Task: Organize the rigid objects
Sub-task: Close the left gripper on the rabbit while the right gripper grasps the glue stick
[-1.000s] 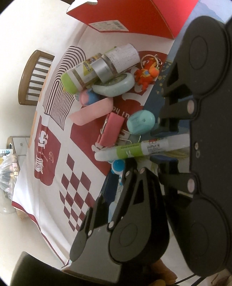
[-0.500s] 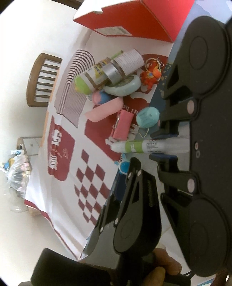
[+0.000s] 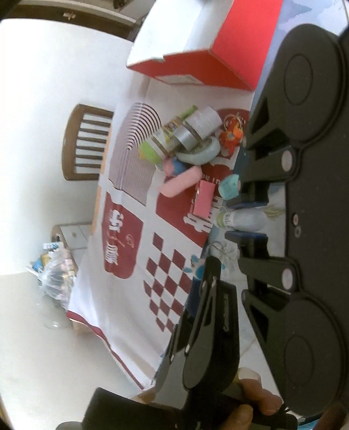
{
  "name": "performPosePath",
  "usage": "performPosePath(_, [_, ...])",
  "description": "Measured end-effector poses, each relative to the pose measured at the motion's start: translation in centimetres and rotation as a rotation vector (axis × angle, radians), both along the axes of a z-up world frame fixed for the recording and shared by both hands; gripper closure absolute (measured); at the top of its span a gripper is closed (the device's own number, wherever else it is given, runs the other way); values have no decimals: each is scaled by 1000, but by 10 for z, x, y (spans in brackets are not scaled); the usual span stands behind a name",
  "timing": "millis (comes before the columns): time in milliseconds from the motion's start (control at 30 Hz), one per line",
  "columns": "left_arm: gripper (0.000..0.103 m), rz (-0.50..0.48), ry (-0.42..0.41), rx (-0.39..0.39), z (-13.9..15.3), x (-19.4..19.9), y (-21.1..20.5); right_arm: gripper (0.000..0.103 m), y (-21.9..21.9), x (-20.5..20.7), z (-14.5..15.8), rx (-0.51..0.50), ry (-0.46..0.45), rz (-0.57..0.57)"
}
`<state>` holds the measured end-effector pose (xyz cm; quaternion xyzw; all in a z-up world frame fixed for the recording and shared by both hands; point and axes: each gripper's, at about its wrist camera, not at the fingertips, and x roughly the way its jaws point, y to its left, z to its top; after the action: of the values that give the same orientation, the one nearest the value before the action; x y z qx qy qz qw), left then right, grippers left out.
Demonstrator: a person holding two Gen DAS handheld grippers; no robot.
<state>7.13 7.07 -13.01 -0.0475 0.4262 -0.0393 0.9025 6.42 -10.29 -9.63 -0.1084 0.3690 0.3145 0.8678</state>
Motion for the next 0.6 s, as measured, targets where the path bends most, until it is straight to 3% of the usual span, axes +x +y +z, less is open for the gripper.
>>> performPosePath(267, [77, -45, -37, -33, 35, -7, -9, 87, -26, -13, 33, 29, -79, -90])
performPosePath(600, [77, -100, -73, -7, 77, 10, -45, 87, -75, -5, 70, 65, -170, -221])
